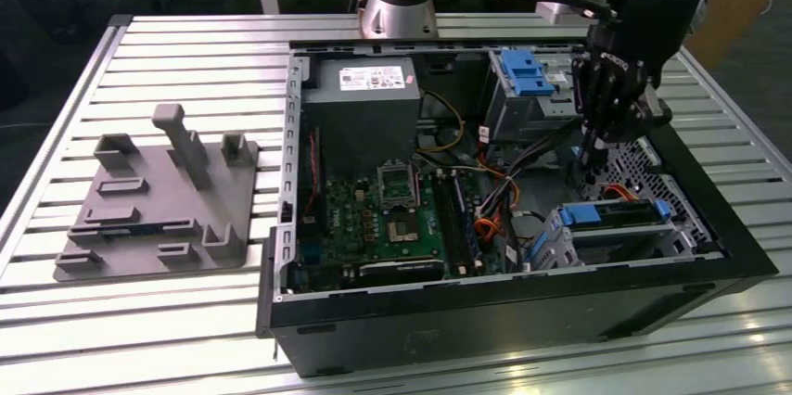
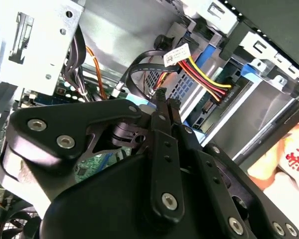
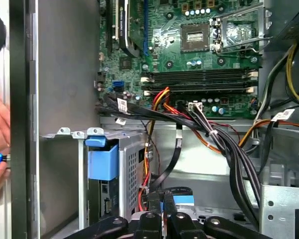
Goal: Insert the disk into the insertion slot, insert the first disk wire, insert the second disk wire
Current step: 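Insert the second disk wire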
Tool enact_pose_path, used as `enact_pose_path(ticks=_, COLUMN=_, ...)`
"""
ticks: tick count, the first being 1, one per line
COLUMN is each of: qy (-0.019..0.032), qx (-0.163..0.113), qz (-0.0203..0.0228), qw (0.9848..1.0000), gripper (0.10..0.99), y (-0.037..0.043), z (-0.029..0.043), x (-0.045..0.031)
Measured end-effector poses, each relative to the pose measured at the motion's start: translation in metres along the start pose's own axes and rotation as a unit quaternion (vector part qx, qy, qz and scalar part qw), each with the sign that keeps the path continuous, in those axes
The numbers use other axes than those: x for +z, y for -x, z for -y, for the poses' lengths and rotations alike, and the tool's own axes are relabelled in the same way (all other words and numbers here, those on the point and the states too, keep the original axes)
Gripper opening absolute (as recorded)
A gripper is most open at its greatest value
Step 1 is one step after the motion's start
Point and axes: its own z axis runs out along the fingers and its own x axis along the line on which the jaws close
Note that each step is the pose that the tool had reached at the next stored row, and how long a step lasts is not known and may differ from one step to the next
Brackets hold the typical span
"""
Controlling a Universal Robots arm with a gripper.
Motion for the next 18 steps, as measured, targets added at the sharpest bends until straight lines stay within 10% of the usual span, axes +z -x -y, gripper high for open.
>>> enact_pose_path(ticks=7, qy=0.0011, qx=0.0, qz=0.0009, qw=1.0, gripper=0.145, y=-0.0005, z=0.0013, x=0.0001)
enact_pose_path(ticks=13, qy=0.0242, qx=-0.006, qz=0.0007, qw=0.9997, gripper=0.145, y=-0.0003, z=0.0149, x=-0.0001)
enact_pose_path(ticks=18, qy=0.0272, qx=-0.007, qz=0.0029, qw=0.9996, gripper=0.145, y=-0.0007, z=0.0181, x=0.0)
